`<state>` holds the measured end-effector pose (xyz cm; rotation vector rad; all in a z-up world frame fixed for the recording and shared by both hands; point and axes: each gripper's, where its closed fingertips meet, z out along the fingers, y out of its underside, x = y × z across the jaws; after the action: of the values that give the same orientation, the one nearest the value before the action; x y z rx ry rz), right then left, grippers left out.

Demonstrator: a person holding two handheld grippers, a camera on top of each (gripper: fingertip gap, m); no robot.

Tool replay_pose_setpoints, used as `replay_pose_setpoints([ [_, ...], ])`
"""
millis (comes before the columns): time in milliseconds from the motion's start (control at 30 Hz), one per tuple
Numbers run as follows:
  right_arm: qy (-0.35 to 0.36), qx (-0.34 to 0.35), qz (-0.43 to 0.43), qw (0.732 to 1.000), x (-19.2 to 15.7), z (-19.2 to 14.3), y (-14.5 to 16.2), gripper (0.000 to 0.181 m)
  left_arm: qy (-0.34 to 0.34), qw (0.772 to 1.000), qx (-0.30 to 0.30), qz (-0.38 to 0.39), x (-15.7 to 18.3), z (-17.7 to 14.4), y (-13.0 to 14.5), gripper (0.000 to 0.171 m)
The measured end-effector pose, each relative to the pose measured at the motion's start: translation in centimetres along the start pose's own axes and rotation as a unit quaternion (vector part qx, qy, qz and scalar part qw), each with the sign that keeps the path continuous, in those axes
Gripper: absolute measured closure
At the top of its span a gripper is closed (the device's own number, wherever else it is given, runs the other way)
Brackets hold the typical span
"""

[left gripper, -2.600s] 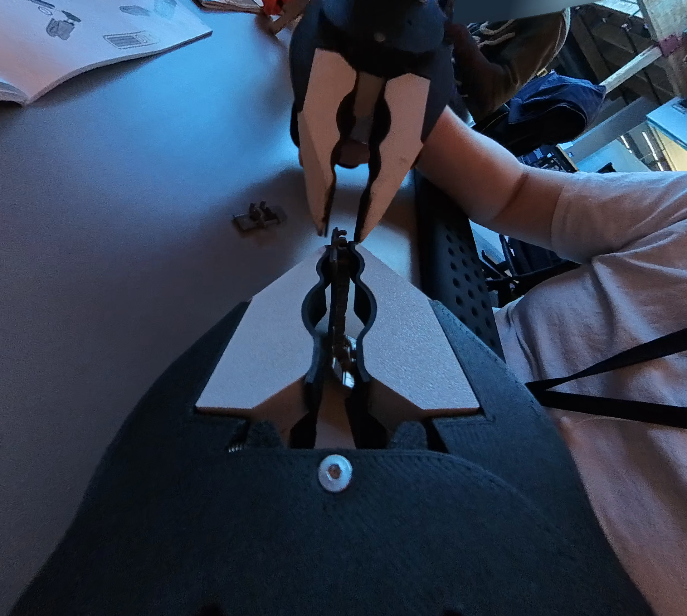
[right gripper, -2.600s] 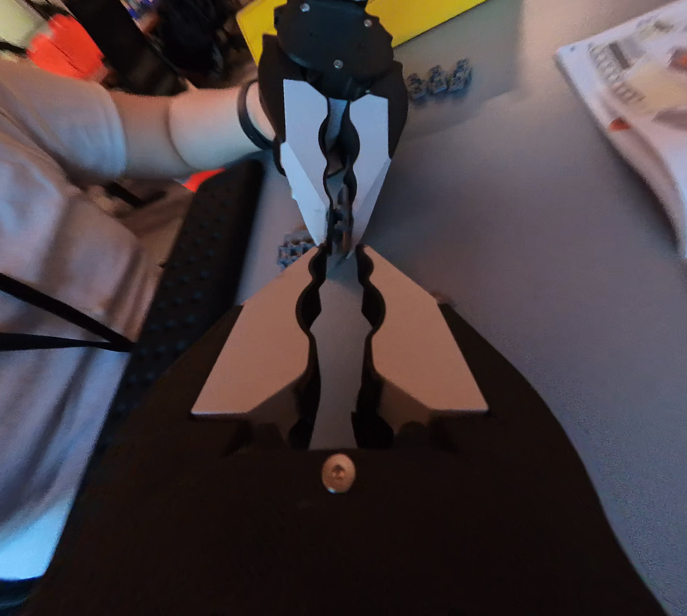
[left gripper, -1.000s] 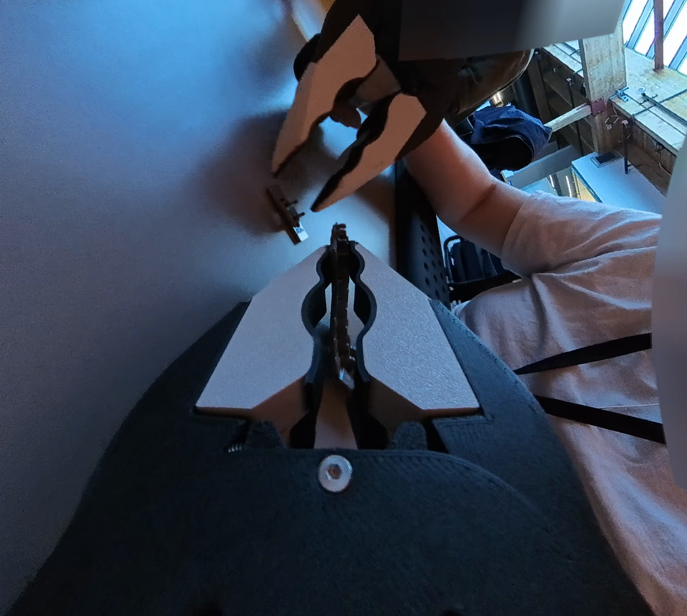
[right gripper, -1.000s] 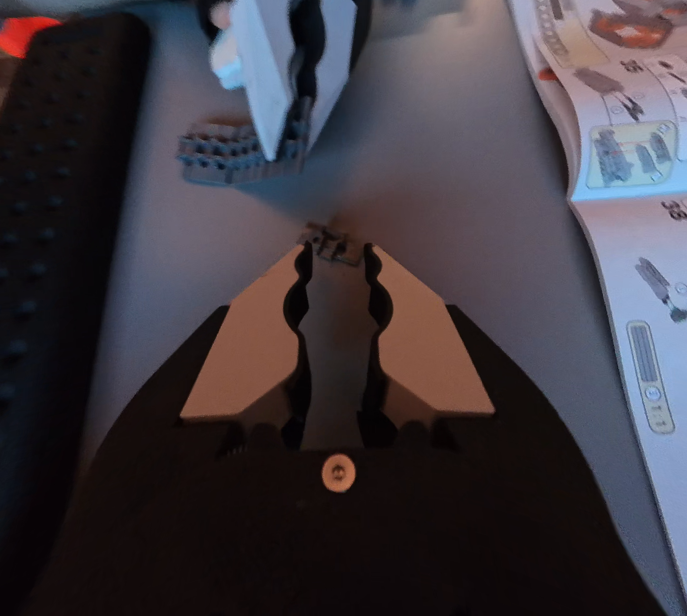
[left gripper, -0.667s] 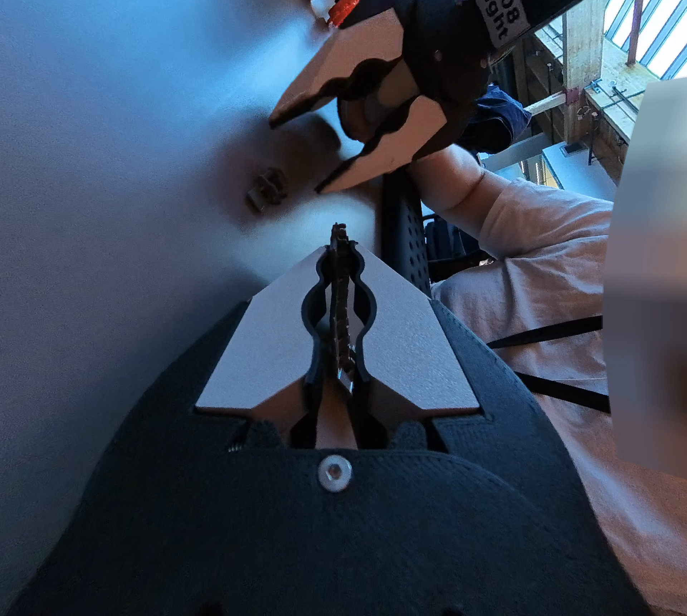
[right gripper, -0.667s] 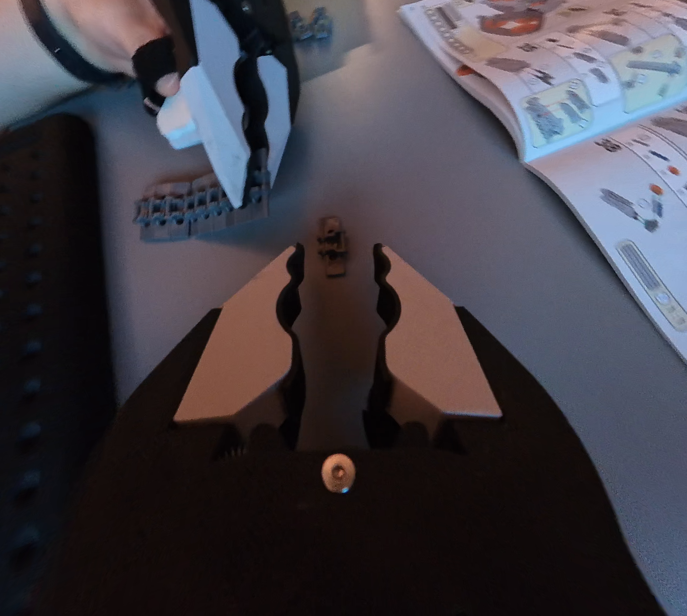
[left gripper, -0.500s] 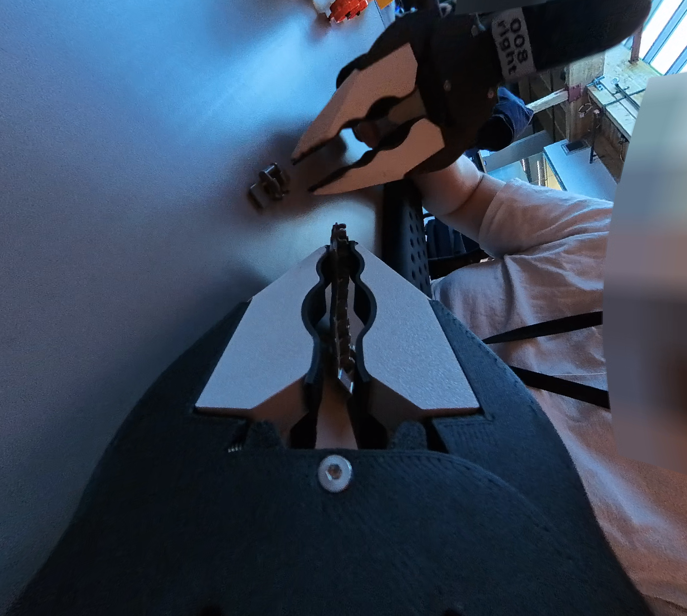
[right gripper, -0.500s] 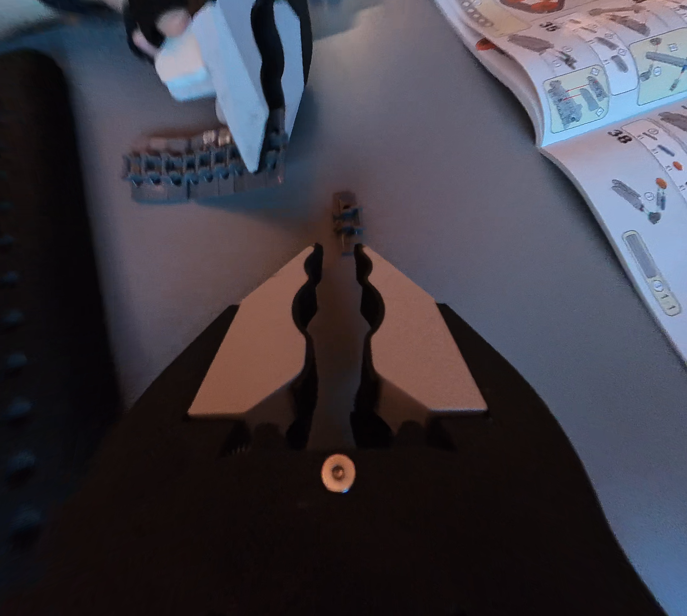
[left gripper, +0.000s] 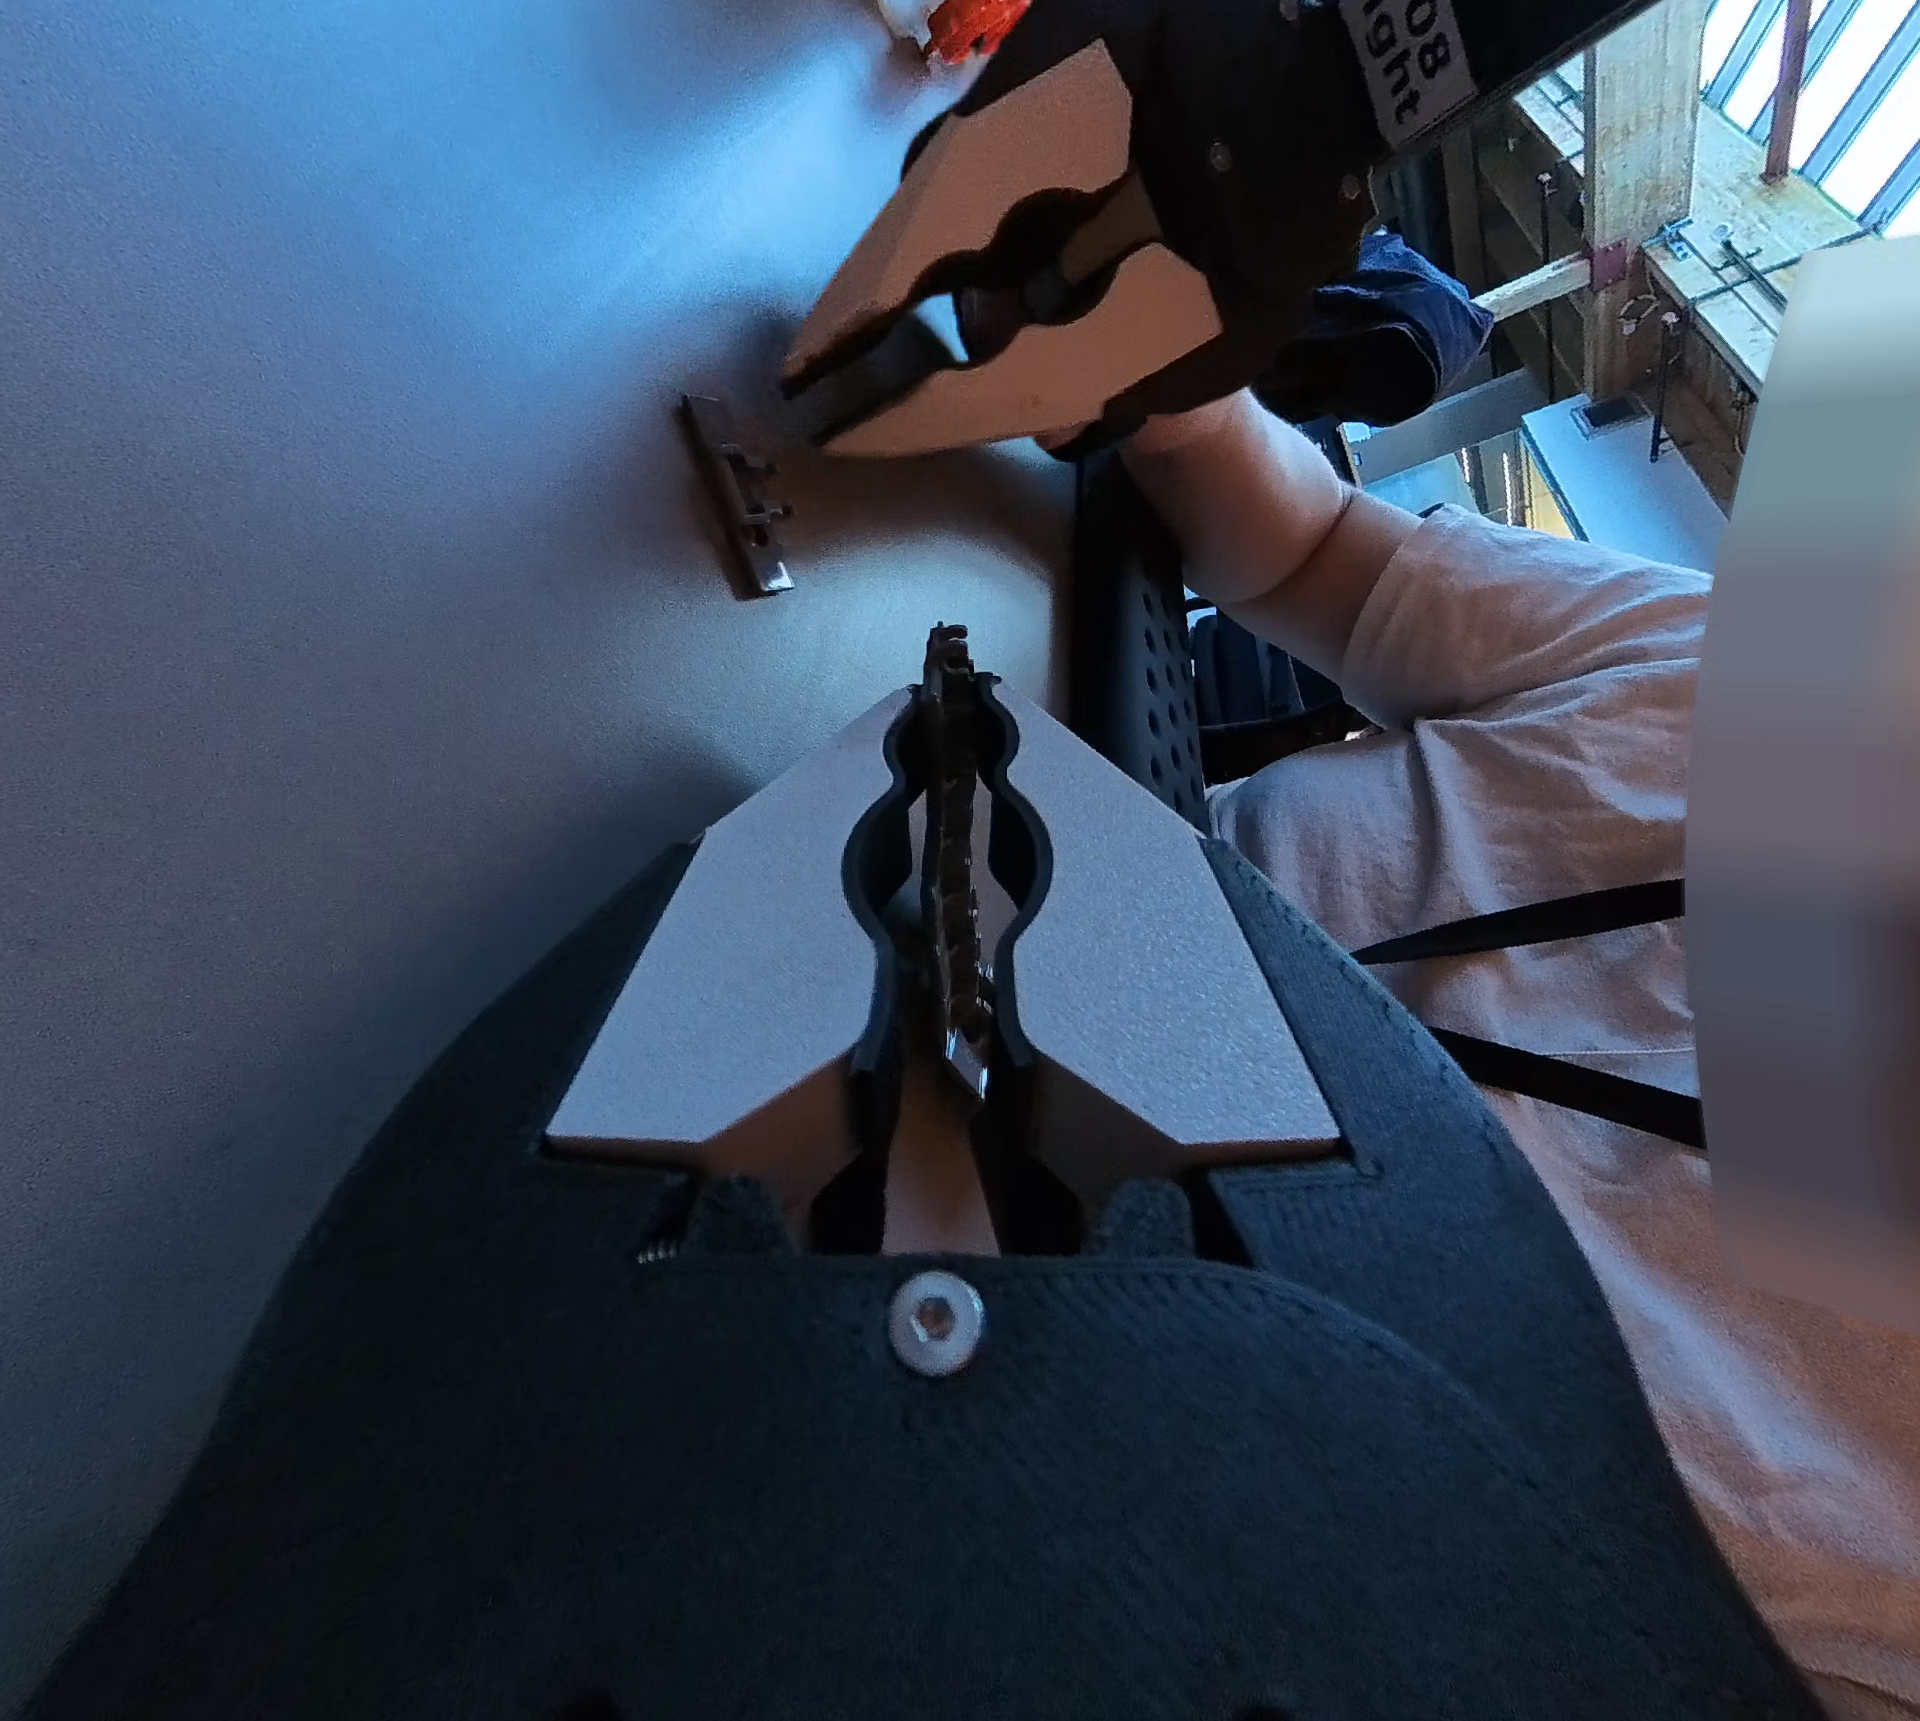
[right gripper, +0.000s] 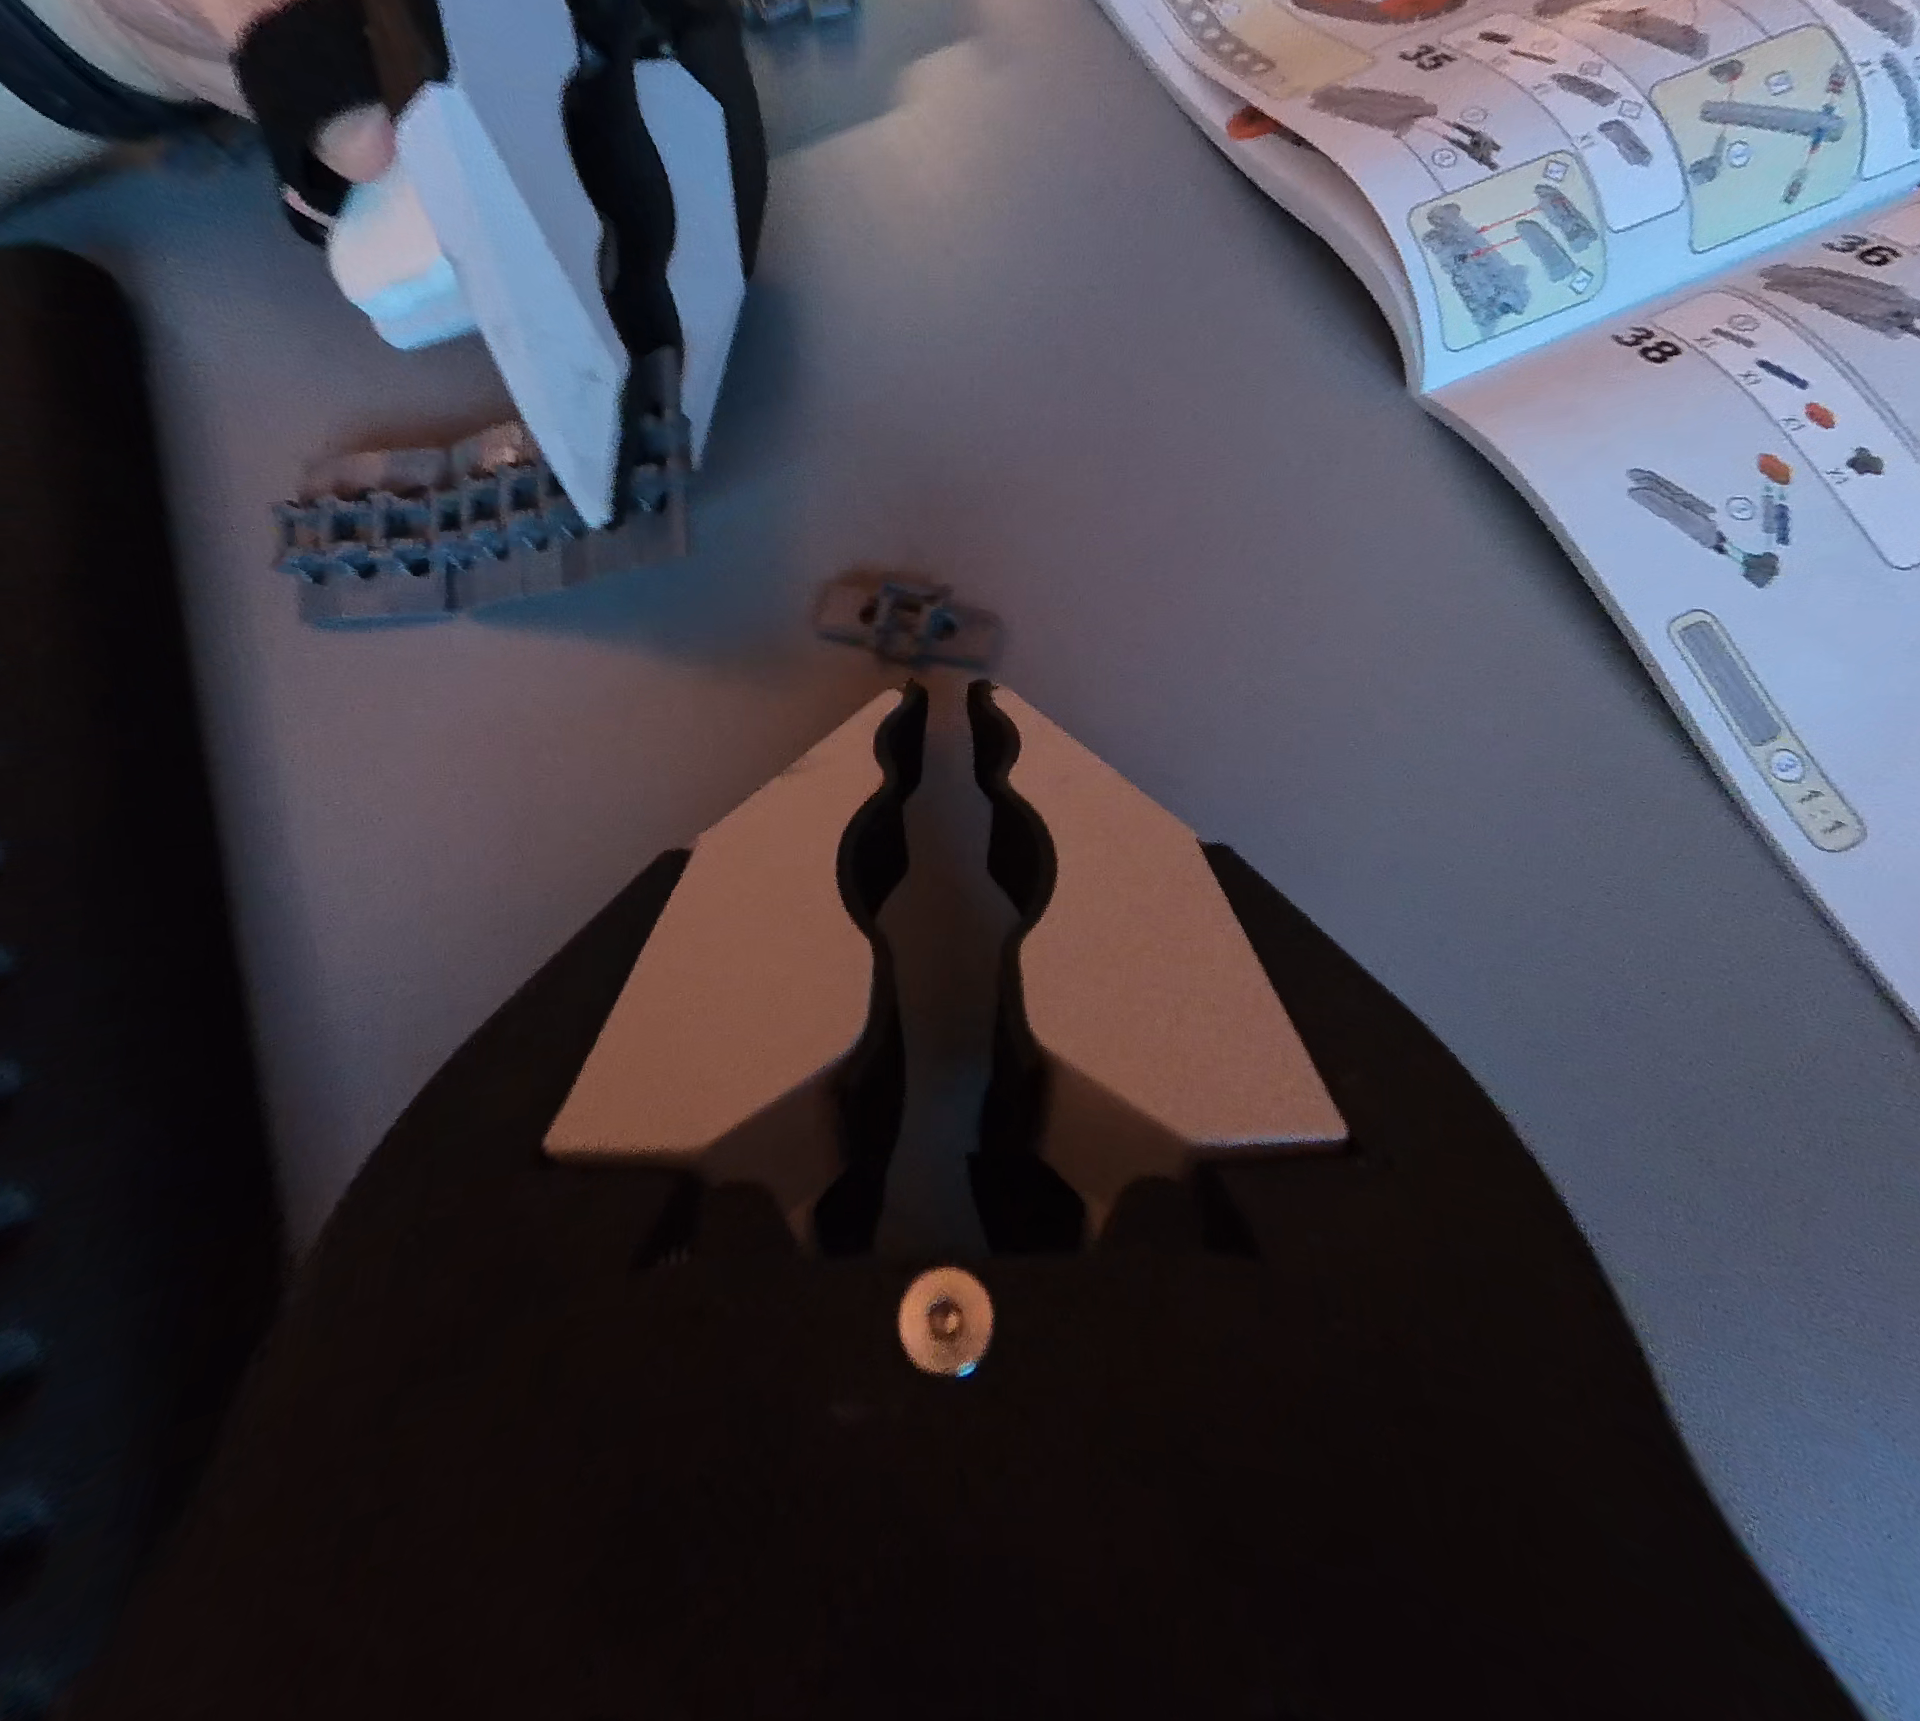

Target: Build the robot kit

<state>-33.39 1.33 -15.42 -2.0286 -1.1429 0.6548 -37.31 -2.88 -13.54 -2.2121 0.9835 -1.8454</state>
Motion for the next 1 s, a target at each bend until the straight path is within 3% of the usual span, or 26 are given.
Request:
replay_pose_setpoints([
  [167,0.017,0.018,0.026,0.999,-0.2,0.8,-1.1,0.154,0.002,1.000,0.000,-0.003,0.0,0.0,0.0,0.166],
  [333,0.051,-0.006,-0.008,0.999,-0.4,1.4,-1.0,0.150,0.000,1.000,0.000,-0.001,0.0,0.0,0.0,0.165],
  [400,0.066,-0.015,-0.025,0.997,-0.5,1.6,-0.8,0.151,0.000,1.000,0.000,-0.003,0.0,0.0,0.0,0.166],
  [533,0.047,-0.012,-0.027,0.998,-1.1,1.9,-0.8,0.171,-0.001,1.000,0.000,-0.001,0.0,0.0,0.0,0.165],
  [633,0.051,-0.014,-0.018,0.998,-0.7,2.0,-0.8,0.171,0.000,1.000,-0.003,-0.002,0.0,0.1,0.1,0.165],
  [700,0.047,-0.014,0.002,0.999,-0.6,2.2,-0.8,0.153,0.000,1.000,-0.004,-0.002,0.0,0.1,0.1,0.165],
  [767,0.040,-0.013,0.016,0.999,-0.7,2.3,-1.0,0.150,0.000,1.000,-0.004,-0.003,0.0,0.1,0.1,0.165],
  [867,0.048,-0.020,0.000,0.999,-0.3,2.3,-0.9,0.170,0.002,1.000,-0.002,-0.005,0.0,0.1,0.1,0.165],
  [1000,0.033,-0.025,-0.008,0.999,-0.5,2.2,-0.7,0.171,0.006,1.000,0.000,-0.010,0.0,0.0,0.0,0.165],
])
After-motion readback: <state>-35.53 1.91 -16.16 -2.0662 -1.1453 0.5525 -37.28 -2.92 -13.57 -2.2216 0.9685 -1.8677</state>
